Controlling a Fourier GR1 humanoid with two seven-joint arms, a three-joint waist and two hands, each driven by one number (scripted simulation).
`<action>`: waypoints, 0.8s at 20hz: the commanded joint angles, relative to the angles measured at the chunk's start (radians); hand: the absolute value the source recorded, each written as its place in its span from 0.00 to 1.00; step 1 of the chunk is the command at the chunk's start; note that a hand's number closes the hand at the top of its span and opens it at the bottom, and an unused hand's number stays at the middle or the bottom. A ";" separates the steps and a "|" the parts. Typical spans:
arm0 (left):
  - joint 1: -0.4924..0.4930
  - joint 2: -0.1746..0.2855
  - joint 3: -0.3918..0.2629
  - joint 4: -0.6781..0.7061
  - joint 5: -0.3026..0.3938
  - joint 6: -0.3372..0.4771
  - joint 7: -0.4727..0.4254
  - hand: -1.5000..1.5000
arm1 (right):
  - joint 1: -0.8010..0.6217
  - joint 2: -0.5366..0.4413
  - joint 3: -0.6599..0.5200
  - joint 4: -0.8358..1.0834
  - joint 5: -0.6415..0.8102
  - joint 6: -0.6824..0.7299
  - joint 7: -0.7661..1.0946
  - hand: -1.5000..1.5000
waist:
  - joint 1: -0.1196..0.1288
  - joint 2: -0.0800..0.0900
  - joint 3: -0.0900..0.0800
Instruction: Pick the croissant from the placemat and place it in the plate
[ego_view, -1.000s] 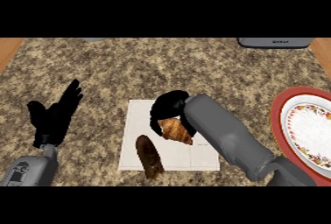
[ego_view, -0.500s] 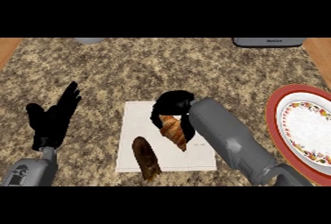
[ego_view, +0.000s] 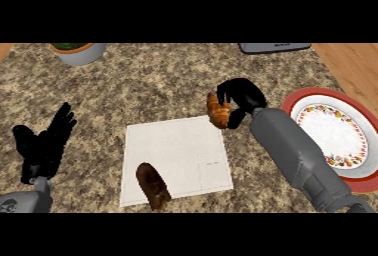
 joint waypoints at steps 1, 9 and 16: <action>0.026 0.004 0.014 -0.011 0.009 0.002 0.000 0.50 | 0.008 -0.046 -0.066 -0.088 0.010 -0.246 0.170 1.00 | -0.017 -0.012 -0.002; 0.020 0.021 0.024 -0.027 0.022 -0.021 0.004 0.50 | 0.067 -0.126 -0.097 -0.299 0.098 -0.463 0.473 1.00 | -0.012 0.003 -0.002; 0.059 0.001 0.011 -0.076 0.020 -0.018 -0.006 0.50 | 0.284 -0.278 -0.160 -0.631 0.060 -0.437 0.618 1.00 | 0.012 0.015 -0.001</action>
